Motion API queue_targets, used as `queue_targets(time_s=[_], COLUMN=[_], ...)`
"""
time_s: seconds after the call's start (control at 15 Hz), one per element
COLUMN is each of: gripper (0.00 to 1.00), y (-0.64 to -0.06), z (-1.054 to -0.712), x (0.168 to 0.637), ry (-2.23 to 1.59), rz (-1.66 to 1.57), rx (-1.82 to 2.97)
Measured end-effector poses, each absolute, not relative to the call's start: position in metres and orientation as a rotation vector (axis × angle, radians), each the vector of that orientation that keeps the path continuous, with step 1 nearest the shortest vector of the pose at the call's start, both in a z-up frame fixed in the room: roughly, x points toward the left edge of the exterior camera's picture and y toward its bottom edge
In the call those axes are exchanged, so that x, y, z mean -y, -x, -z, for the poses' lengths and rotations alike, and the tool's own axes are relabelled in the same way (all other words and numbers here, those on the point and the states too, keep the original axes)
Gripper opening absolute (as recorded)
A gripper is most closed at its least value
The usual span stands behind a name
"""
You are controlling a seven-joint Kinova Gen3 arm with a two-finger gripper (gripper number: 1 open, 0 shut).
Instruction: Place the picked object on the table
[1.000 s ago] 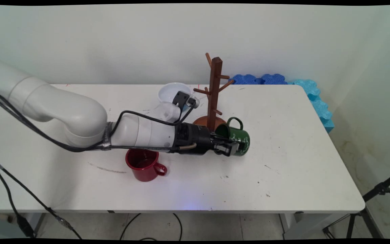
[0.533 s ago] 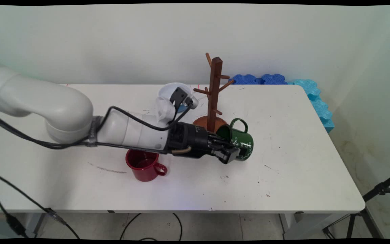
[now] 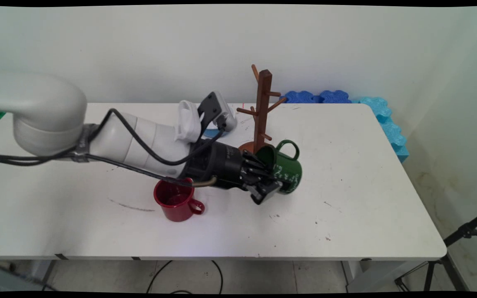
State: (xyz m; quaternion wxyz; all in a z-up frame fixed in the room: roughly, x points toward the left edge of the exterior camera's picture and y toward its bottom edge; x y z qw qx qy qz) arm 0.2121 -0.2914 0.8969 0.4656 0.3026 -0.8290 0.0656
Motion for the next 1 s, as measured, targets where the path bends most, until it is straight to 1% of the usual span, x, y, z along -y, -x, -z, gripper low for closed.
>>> queue_targets(time_s=[0.2, 0.53, 1.0], gripper=[0.0, 0.0, 0.0], y=[-0.225, -0.248, -0.272], z=[-0.909, -0.939, -0.963], x=[0.291, 0.293, 0.296], ry=[-0.739, -0.713, -0.629], rz=[-0.2, -0.246, -0.302], rx=[2.119, 2.218, 2.359])
